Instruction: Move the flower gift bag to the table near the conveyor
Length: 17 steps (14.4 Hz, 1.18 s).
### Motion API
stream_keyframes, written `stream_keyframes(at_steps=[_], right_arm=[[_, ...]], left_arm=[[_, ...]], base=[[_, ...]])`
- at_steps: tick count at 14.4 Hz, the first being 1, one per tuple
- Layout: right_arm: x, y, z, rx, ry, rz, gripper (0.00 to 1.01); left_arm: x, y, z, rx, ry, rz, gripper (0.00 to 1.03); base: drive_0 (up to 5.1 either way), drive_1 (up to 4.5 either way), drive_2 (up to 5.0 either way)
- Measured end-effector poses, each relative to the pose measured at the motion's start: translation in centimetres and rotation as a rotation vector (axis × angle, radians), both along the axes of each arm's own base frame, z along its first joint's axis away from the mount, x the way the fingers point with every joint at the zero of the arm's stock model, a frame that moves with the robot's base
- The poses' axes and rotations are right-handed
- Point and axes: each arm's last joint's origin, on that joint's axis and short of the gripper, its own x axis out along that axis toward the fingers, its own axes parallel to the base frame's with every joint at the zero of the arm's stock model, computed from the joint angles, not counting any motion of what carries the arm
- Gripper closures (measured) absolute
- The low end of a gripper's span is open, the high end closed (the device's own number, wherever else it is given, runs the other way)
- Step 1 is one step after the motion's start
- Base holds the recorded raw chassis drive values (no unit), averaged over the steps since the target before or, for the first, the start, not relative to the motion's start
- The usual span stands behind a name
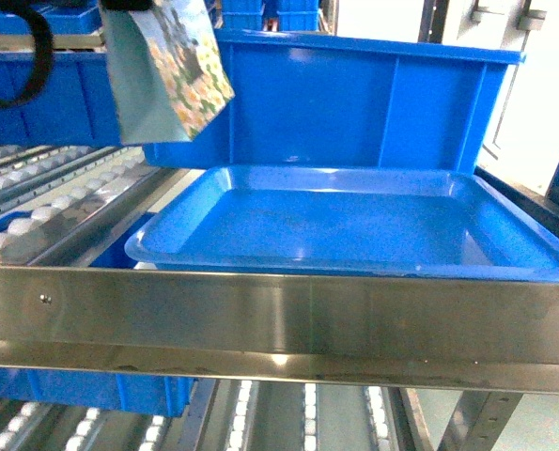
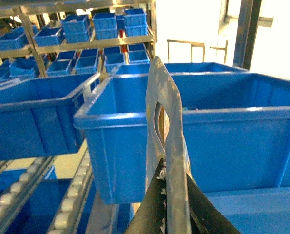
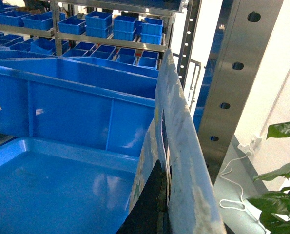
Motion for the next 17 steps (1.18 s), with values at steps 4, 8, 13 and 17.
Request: stream_keyframes(at_steps=[4, 8, 13, 17], right_arm=[[0.0, 0.0, 0.0, 0.0, 0.0, 0.0, 0.99], [0.0, 0.0, 0.0, 0.0, 0.0, 0.0, 0.99], [0.0, 0.0, 0.0, 0.0, 0.003, -0.005, 0.99], [0.0, 0.0, 0.0, 0.0, 0.0, -0.003, 0.99]], left_arm=[[-5.3, 2.8, 0.3, 0.033, -0.063, 0.047, 1.01], [-9.2, 3.5, -0.4, 0.058, -0.124, 0.169, 1.01], [-9.2, 3.3, -0.5, 0.078, -0.121, 0.16, 1.01], [-9.2, 3.4, -0.5, 0.081, -0.119, 0.165, 1.01]], base=[[0.0, 0.0, 0.0], [0.0, 0.0, 0.0], [0.0, 0.0, 0.0], [0.0, 0.0, 0.0]])
